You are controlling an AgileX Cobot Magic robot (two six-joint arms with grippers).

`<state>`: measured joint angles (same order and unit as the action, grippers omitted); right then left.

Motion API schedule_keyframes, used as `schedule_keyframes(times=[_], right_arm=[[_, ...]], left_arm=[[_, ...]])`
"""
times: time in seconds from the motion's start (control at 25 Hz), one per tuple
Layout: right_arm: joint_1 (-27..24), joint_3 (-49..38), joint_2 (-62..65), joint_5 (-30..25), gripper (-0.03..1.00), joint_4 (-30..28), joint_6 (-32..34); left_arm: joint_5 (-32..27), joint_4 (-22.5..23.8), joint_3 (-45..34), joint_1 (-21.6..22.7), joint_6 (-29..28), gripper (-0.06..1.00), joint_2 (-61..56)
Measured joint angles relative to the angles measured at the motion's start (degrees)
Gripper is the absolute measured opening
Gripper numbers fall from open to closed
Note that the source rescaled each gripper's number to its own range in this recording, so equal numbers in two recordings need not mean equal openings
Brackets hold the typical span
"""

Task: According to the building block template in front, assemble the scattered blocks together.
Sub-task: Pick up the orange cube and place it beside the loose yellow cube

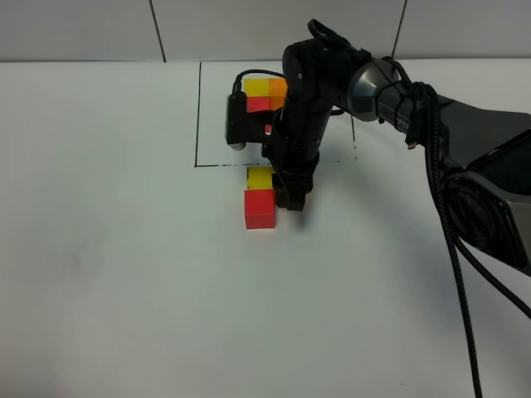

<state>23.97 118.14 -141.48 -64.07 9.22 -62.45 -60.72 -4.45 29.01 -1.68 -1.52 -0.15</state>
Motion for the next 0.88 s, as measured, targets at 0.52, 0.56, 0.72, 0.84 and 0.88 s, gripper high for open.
schedule_keyframes(times=[0.52, 0.56, 0.72, 0.84, 0.88], right_arm=[[0.0, 0.0, 0.0, 0.0, 0.01, -0.2, -0.4], [0.0, 0.0, 0.0, 0.0, 0.01, -0.2, -0.4], [0.2, 0.0, -0.3, 0.1, 0.13, -0.3, -0.8], [0.2, 0.0, -0.3, 0.0, 0.28, -0.3, -0.8], [0.3, 0.0, -0.3, 0.0, 0.32, -0.3, -0.9]], left_arm=[[0.0, 0.0, 0.0, 0.0, 0.0, 0.73, 0.0], [0.0, 0.0, 0.0, 0.0, 0.0, 0.73, 0.0], [0.0, 0.0, 0.0, 0.0, 0.0, 0.73, 0.0], [0.0, 0.0, 0.0, 0.0, 0.0, 0.73, 0.0], [0.0, 0.0, 0.0, 0.0, 0.0, 0.73, 0.0]])
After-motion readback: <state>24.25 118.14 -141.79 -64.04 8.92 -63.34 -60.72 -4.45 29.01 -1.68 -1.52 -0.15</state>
